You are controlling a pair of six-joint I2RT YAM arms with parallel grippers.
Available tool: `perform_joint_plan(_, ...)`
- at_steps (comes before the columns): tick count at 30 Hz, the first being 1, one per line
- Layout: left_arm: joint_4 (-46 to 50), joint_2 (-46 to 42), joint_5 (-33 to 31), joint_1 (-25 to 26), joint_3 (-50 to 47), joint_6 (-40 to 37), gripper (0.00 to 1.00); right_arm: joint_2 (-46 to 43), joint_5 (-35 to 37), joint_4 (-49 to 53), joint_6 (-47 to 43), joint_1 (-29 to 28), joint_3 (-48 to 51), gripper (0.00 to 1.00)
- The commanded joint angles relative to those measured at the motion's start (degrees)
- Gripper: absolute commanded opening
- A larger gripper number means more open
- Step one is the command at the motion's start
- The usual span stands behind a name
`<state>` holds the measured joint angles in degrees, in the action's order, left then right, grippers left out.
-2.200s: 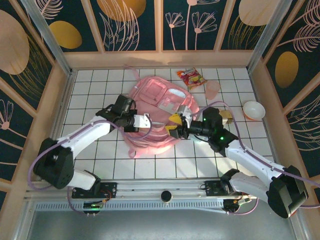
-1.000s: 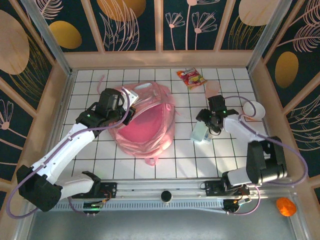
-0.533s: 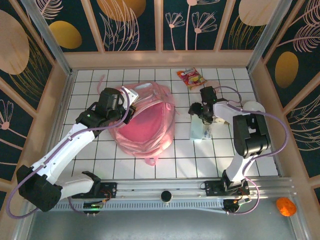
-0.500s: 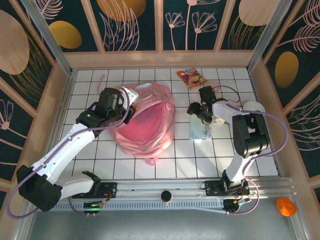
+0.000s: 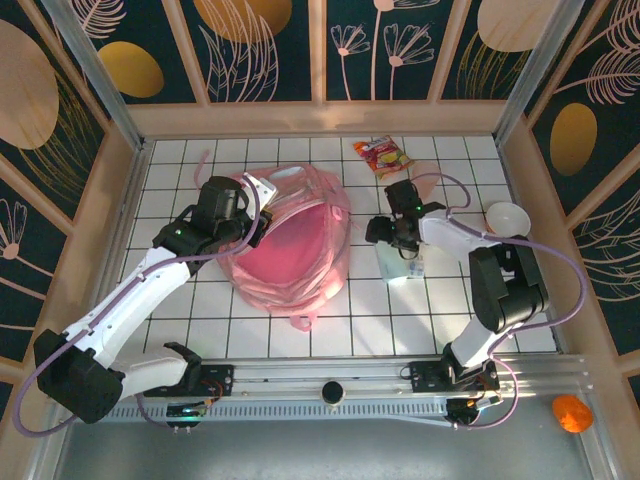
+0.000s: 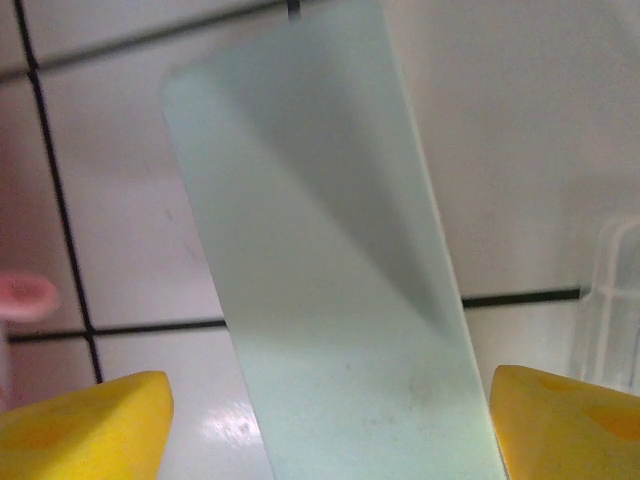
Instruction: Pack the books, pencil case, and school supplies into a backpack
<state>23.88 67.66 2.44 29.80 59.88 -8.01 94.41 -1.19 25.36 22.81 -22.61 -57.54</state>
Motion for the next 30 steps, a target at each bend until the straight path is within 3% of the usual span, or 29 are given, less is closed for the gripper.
perform_joint_plan(1,-8.57,-0.73,-0.28,-0.11,0.94,1.77,0.0,2.24,0.34,1.35,-3.7,-0.51,0.29,0.83)
perform_joint_plan(8,-9.18,-1.95,-0.07,-0.13,0.64,2.19,0.0,8.38,3.5,0.13,-5.0,-0.65,-1.22,0.79)
perform_joint_plan(12,-9.12,-2.74,-0.54,-0.1,0.09,2.24,0.0,7.71,5.14,-0.27,-5.79,-1.58,-1.83,0.63)
perform_joint_plan(17,-8.15,-3.67,-0.61,-0.13,0.15,2.96,0.0,-4.1,4.63,-2.38,-7.03,-2.42,-0.57,0.6)
perform_joint_plan(22,-8.06,-4.45,0.12,-0.11,0.24,3.77,0.0,-19.63,-1.02,-7.87,-11.42,-2.66,1.5,0.56)
perform_joint_plan(26,-8.67,-4.73,1.97,-0.12,0.45,4.83,0.0,-29.67,-10.96,-15.78,-22.91,-6.0,4.25,0.54)
perform_joint_plan(30,-8.37,-4.38,3.17,-0.16,1.42,5.14,0.0,-35.78,-15.06,-20.85,-44.61,-16.07,7.12,0.45)
